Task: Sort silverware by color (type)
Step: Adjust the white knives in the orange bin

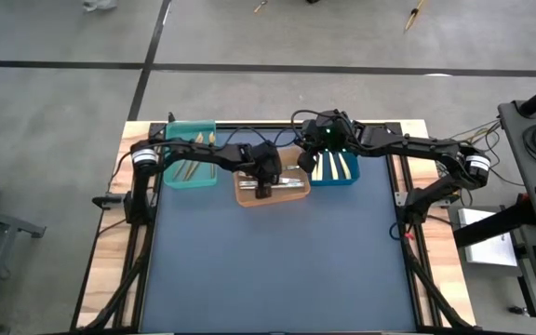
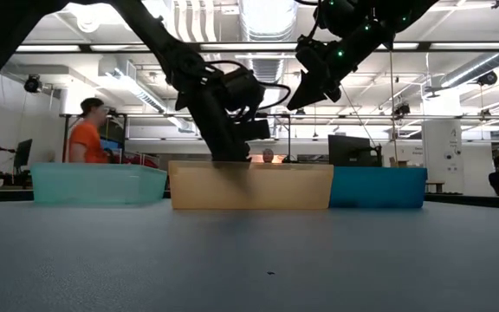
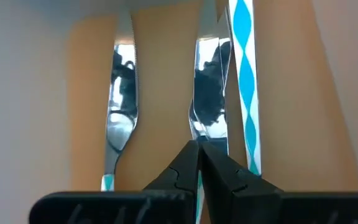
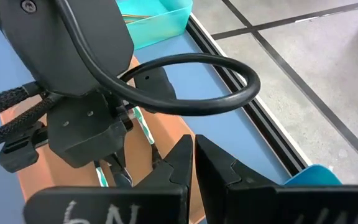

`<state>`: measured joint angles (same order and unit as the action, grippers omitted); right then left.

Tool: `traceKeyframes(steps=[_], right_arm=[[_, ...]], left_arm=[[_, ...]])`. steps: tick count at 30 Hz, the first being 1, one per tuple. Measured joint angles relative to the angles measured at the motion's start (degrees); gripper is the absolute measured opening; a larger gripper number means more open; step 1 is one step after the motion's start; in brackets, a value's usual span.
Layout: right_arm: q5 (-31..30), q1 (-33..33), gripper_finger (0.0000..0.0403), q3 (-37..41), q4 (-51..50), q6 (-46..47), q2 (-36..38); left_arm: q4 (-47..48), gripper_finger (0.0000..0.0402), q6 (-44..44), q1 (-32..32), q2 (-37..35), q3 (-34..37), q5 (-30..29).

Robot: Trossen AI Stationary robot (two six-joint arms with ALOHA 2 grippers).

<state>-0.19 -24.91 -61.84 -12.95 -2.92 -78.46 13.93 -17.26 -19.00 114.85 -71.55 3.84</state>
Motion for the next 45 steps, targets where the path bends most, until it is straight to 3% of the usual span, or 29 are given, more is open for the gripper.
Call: traceKeyframes(steps=[15,21,27,34,45], right_arm=[[0.0,0.0,0.0009,0.0,0.3,0.8,0.0],[0.0,0.0,0.0009,0.0,0.3,0.8,0.0],[0.0,0.0,0.0009,0.0,0.3,0.8,0.0],[0.0,0.0,0.0009,0.0,0.4,0.8,0.0],[0.0,0.0,0.0009,0.0,1.4,1.0,0.0]], left_arm=[[1.1,0.0000,1.4,-1.8,-0.8,0.3,-9.2],[3.1,0.0000,-4.3,-1.9,-3.1,0.4,-4.5],[7.6,0.0000,-10.7,-2.0,-4.1,0.4,-4.3],[9.6,0.0000,-10.8,-2.4,-4.1,1.0,0.2],[9.0,0.0000,-9.8,-2.4,-3.1,1.6,1.8]])
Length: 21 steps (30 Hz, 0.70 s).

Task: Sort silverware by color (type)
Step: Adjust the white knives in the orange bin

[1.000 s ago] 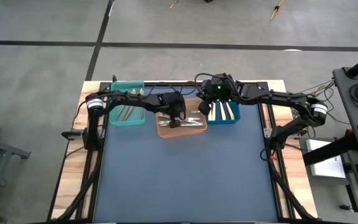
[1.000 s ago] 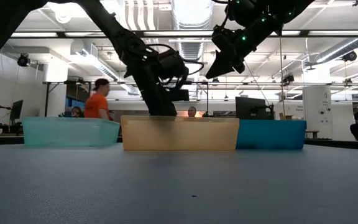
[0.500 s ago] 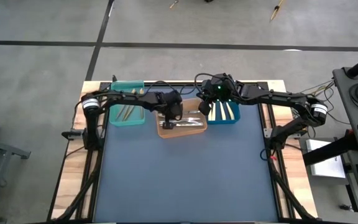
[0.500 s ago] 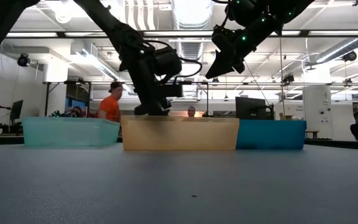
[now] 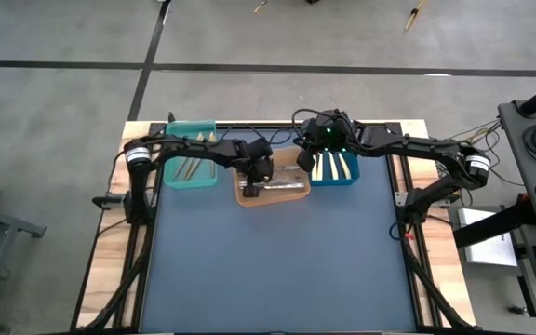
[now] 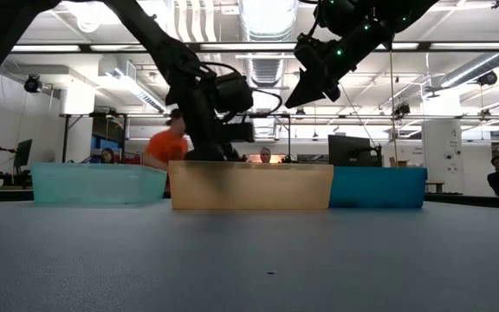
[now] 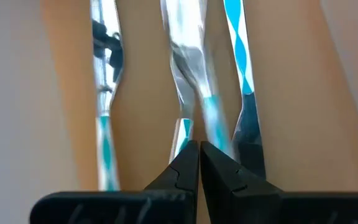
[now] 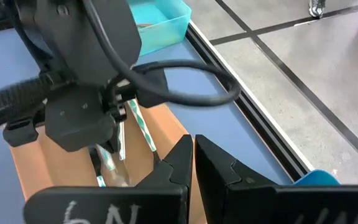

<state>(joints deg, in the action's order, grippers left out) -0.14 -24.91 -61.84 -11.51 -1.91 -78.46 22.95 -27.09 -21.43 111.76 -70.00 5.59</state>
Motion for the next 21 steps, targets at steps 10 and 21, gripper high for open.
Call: traceKeyframes(steps=[10,21], right_arm=[[0.0,0.0,0.0009,0.0,0.0,0.0,0.0],[0.0,0.0,0.0009,0.0,-0.1,-0.2,0.0]], left_arm=[[-3.8,0.0000,3.9,-0.4,1.4,-0.2,-0.5],[-8.1,0.0000,8.1,-0.8,1.4,-0.3,-2.3]])
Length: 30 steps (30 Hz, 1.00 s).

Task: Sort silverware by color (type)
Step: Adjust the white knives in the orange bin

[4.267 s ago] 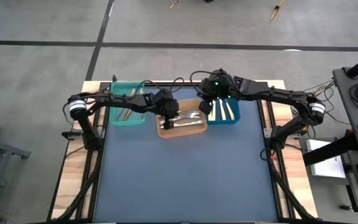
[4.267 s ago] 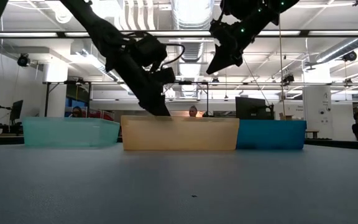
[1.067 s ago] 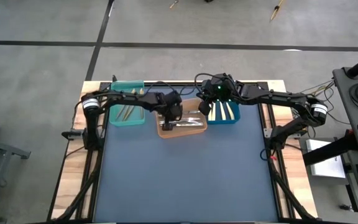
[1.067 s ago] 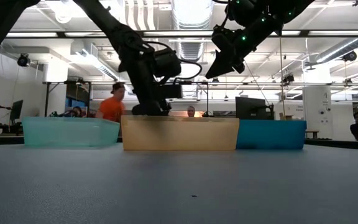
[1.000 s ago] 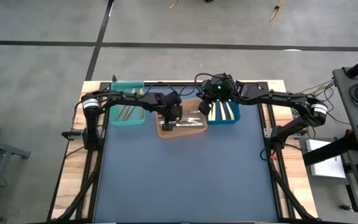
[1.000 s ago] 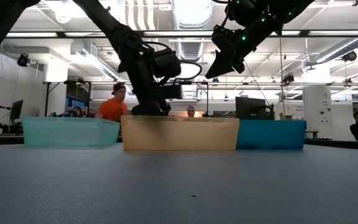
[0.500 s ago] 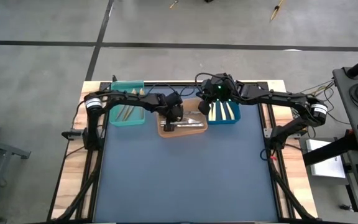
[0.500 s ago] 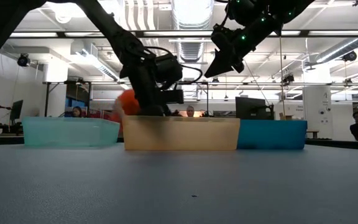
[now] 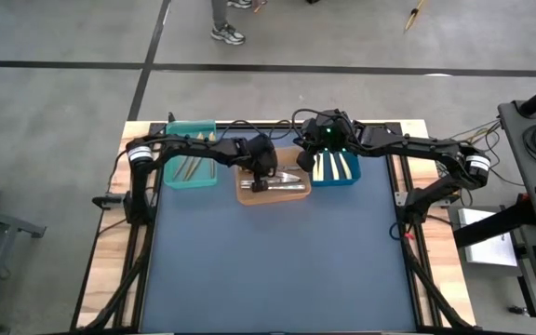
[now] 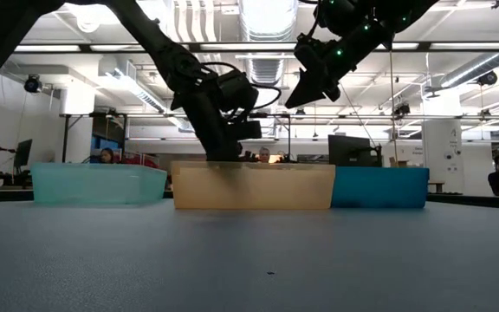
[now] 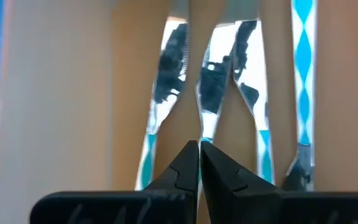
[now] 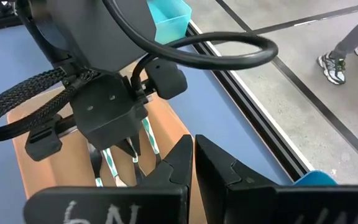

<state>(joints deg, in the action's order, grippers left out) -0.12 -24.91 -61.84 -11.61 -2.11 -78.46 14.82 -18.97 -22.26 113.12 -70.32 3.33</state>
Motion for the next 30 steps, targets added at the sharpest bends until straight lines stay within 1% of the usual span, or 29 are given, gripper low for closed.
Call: traceKeyframes(steps=[4,11,16,21,25,30], right_arm=[[0.0,0.0,0.0009,0.0,0.0,0.0,0.0],[0.0,0.0,0.0009,0.0,0.0,0.0,0.0],[0.0,0.0,0.0009,0.0,0.0,0.0,0.0],[0.1,0.0,0.0009,0.0,0.0,0.2,0.0],[0.1,0.0,0.0009,0.0,0.1,0.7,0.0],[0.1,0.0,0.0009,0.0,0.1,2.3,0.0]], left_arm=[[-0.3,0.0000,0.3,0.0,-0.1,0.0,-1.1],[0.1,0.0000,-4.1,0.0,-2.6,0.0,0.7],[2.6,0.0000,-7.2,0.1,-5.4,-0.2,7.2],[8.0,0.0000,-5.6,1.3,-5.2,0.0,8.2],[9.3,0.0000,-4.3,2.5,-4.8,0.0,8.3],[9.3,0.0000,-2.5,2.4,-4.7,0.0,8.3]])
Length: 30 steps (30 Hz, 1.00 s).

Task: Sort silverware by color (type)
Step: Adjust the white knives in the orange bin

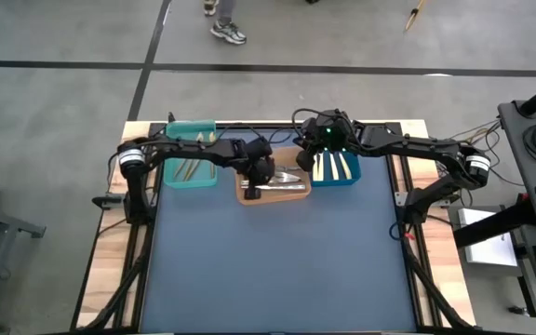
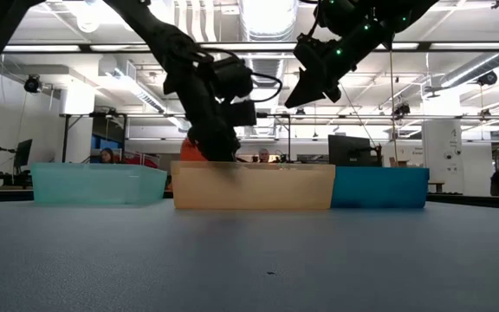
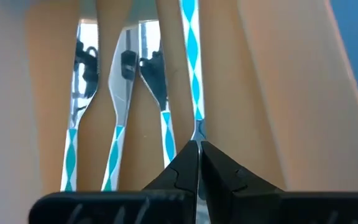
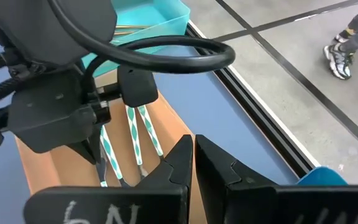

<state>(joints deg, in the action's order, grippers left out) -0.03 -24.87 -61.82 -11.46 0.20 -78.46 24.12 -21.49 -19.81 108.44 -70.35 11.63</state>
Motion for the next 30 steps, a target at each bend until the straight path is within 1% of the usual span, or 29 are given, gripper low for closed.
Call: traceKeyframes(steps=[11,13,15,19,22,30], right_arm=[[0.0,1.0,0.0009,0.0,0.0,0.5,0.0],[0.0,1.0,0.0009,0.0,0.0,0.8,0.0],[0.0,1.0,0.0009,0.0,0.0,0.8,0.0],[0.0,1.0,0.0009,0.0,0.0,0.9,0.0],[0.0,1.0,0.0009,0.0,0.0,0.9,0.0],[0.0,1.0,0.0009,0.0,0.0,0.9,0.0]], left_arm=[[-0.1,0.0000,4.6,0.1,2.6,0.3,-0.7],[-0.6,0.0000,4.7,0.1,2.6,0.3,-2.0],[-0.7,0.0000,5.2,0.1,2.6,0.3,-4.6],[-1.1,0.0000,5.5,0.0,2.6,0.4,-5.9],[-1.2,0.0000,5.7,0.0,2.6,0.0,-9.4],[-3.1,0.0000,4.9,-0.1,2.4,-0.1,-9.6]])
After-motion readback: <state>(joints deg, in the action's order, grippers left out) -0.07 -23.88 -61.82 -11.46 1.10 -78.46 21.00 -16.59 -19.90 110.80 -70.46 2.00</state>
